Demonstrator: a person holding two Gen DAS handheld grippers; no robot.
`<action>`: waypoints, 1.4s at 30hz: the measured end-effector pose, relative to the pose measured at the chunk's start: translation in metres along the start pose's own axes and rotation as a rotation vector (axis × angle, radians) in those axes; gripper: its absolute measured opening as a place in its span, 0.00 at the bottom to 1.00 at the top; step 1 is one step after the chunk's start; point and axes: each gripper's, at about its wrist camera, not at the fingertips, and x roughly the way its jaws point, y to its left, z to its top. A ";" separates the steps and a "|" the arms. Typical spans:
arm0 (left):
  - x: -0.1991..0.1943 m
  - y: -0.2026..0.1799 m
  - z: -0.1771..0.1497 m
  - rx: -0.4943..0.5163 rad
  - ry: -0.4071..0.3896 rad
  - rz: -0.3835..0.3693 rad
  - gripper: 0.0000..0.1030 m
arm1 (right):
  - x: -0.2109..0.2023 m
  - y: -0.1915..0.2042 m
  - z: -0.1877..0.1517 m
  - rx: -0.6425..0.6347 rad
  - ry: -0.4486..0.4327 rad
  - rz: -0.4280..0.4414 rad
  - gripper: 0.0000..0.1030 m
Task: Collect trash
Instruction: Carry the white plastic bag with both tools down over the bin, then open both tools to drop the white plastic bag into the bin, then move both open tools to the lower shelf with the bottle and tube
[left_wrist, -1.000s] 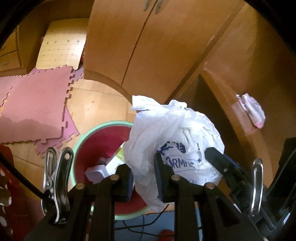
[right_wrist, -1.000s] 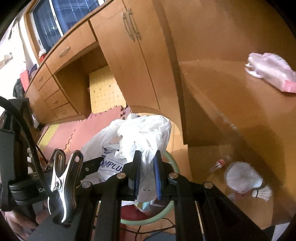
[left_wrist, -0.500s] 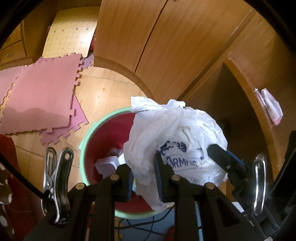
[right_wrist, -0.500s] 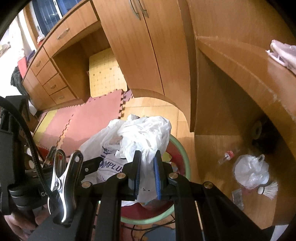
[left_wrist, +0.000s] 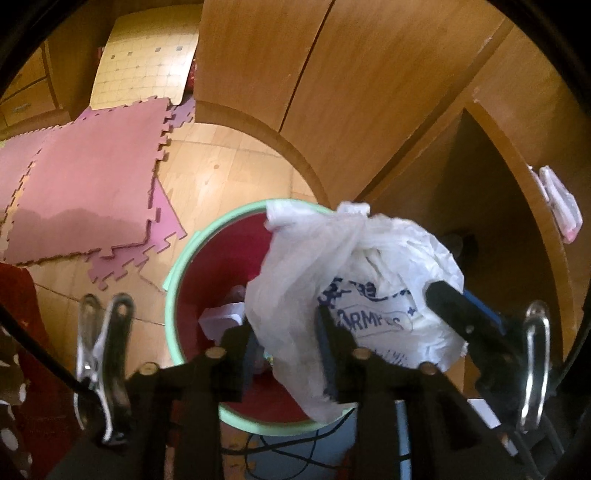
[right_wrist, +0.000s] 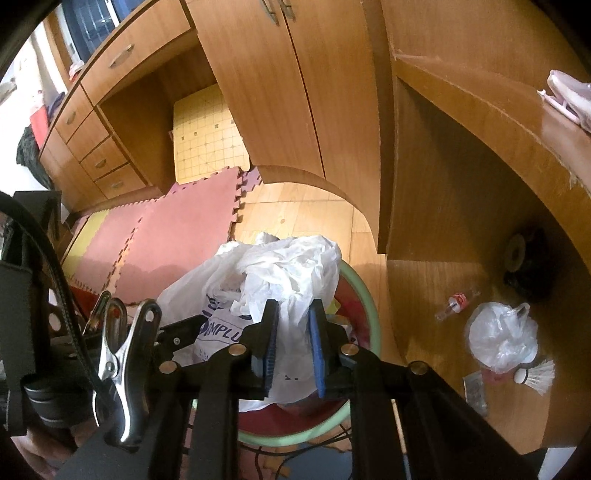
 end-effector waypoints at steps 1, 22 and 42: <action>0.000 0.001 0.000 -0.004 -0.001 0.009 0.39 | 0.000 -0.001 0.000 0.003 -0.001 -0.002 0.21; -0.022 -0.010 -0.004 0.042 -0.021 -0.011 0.40 | -0.023 -0.003 -0.007 0.001 -0.033 -0.011 0.27; -0.013 -0.083 -0.063 0.210 0.042 -0.061 0.41 | -0.081 -0.064 -0.111 0.237 -0.056 -0.152 0.28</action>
